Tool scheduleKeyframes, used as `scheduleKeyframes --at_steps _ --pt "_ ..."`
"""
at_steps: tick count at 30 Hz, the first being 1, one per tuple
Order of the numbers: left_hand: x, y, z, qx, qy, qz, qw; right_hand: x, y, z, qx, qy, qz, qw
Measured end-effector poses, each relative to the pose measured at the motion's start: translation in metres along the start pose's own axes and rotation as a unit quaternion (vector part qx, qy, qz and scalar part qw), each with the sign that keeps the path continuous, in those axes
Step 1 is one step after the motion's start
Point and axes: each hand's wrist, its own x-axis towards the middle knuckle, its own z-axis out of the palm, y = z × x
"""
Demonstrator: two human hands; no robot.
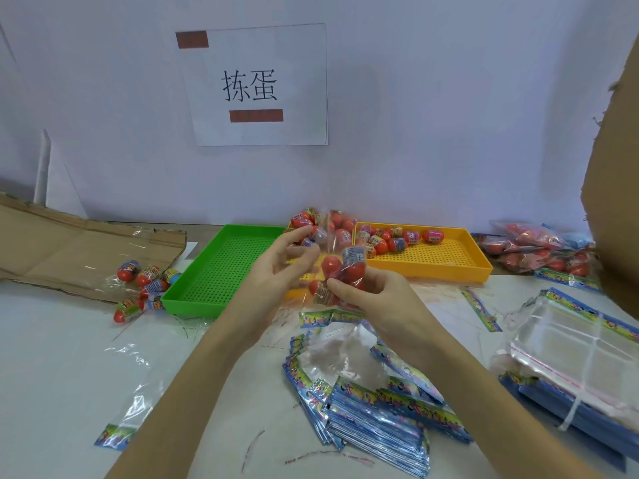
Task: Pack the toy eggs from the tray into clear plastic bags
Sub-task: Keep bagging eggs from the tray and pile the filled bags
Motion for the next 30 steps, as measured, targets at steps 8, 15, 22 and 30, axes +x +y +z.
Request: scheduleKeyframes --at_steps 8,15,22,30 --pt "-0.001 -0.005 -0.004 0.058 -0.031 0.005 0.998 0.001 0.001 -0.002 0.044 0.047 -0.025 0.998" --pt "-0.002 -0.009 0.008 0.010 0.067 0.048 0.997 -0.001 -0.005 -0.004 0.010 0.040 -0.058 0.997" --pt "-0.001 -0.012 0.010 -0.050 0.056 0.027 0.997 -0.001 -0.007 -0.008 -0.075 0.043 -0.060 0.994" --pt "0.000 -0.020 0.014 -0.028 0.028 0.014 0.999 0.002 -0.005 -0.016 -0.133 0.025 -0.057 0.989"
